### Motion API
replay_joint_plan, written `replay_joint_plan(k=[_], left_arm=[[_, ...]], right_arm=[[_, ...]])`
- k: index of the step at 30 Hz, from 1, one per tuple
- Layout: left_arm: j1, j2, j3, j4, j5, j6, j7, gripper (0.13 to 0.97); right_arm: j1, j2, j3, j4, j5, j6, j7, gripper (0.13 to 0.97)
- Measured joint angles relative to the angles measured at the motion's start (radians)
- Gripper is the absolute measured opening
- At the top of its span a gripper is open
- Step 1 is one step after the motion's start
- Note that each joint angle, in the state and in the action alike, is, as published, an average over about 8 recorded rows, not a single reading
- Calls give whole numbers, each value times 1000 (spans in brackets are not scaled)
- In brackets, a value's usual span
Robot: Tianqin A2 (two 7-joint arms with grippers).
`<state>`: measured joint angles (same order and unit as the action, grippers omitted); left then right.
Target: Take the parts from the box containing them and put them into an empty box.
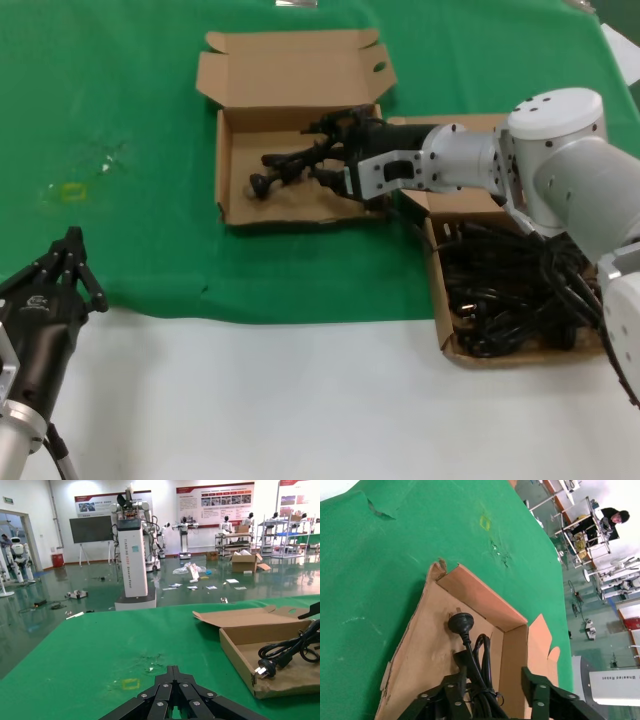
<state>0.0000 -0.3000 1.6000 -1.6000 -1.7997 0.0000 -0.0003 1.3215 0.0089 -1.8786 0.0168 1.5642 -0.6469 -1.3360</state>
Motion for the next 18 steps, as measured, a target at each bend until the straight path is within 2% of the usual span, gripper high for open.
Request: replay_joint_plan(k=[5,9,17,18], left_arm=[[0,0,0,0,0,0,0,144],[0,0,0,0,0,0,0,144],[0,0,0,0,0,0,0,144],[0,0,0,0,0,0,0,144]], right_arm=[[1,0,0,-1,-2,6,-1,451],[3,2,1,0,-3,4,-2,451],[6,18,10,6,3,-27,-6,664],[5,21,11,8,4,-32,-6,664]])
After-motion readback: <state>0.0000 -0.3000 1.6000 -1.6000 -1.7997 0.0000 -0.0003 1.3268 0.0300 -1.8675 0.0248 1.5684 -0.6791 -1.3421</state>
